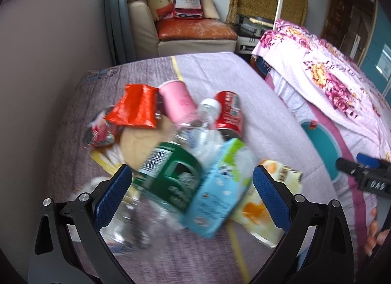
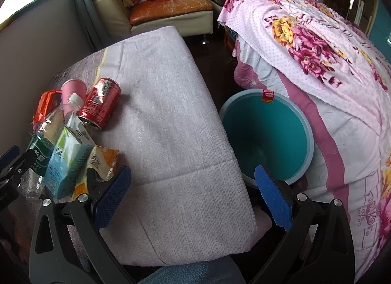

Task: Collect trash
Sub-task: 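Grasp the green-label water bottle with the left tool while the right tool grasps the milk carton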

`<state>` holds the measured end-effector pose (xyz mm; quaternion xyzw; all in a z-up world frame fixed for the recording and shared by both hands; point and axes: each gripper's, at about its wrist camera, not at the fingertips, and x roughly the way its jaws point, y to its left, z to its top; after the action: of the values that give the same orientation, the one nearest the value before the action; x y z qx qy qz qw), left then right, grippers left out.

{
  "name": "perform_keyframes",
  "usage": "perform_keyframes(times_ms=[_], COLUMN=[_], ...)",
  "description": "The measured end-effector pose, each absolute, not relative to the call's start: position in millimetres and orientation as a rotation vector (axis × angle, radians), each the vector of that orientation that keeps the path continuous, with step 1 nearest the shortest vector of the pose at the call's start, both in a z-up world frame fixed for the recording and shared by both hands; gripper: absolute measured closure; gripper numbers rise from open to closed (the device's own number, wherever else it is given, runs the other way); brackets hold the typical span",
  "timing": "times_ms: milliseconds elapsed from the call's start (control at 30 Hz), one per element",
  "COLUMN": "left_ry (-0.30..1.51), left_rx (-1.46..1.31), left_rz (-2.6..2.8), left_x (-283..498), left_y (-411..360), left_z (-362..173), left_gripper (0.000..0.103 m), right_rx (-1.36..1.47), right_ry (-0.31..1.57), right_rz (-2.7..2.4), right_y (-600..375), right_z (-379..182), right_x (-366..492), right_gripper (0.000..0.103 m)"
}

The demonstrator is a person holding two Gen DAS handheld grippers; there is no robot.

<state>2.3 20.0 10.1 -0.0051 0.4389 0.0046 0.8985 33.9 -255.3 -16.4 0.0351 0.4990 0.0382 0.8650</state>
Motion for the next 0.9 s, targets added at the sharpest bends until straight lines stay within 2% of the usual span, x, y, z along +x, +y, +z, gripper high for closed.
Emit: perform_keyframes(times_ms=[167,233,533,567,600,633,733,800,833,900], left_ry=[0.979,1.005,1.120,1.124,1.121,1.125,1.096,1.078,1.069,1.037], left_rx=[0.083,0.100,0.243,0.223,0.201,0.181,0.148,0.096,0.083,0.042], left_rz=[-0.003,-0.034,-0.114,-0.127,-0.144,-0.156,-0.147,-0.155,-0.155,-0.161], left_x=[19,23,49,49,48,46,40,36,33,27], left_y=[36,39,28,30,31,32,34,41,43,52], left_z=[1,-4,-31,-32,-32,-32,-29,-22,-17,-5], left_gripper=[0.004,0.010,0.011,0.017,0.036,0.037,0.037,0.037,0.037,0.037], right_rx=[0.072,0.080,0.106,0.103,0.100,0.097,0.092,0.101,0.111,0.116], right_ry=[1.021,1.034,1.055,1.055,1.053,1.049,1.042,1.053,1.068,1.112], right_rz=[0.127,0.152,0.214,0.223,0.231,0.243,0.278,0.316,0.345,0.395], right_y=[-241,-236,-223,-221,-218,-214,-203,-194,-188,-173], right_z=[-2,-1,4,5,7,9,16,18,17,12], right_x=[37,40,44,44,44,43,43,44,44,45], right_gripper=[0.006,0.006,0.006,0.006,0.006,0.006,0.018,0.038,0.042,0.043])
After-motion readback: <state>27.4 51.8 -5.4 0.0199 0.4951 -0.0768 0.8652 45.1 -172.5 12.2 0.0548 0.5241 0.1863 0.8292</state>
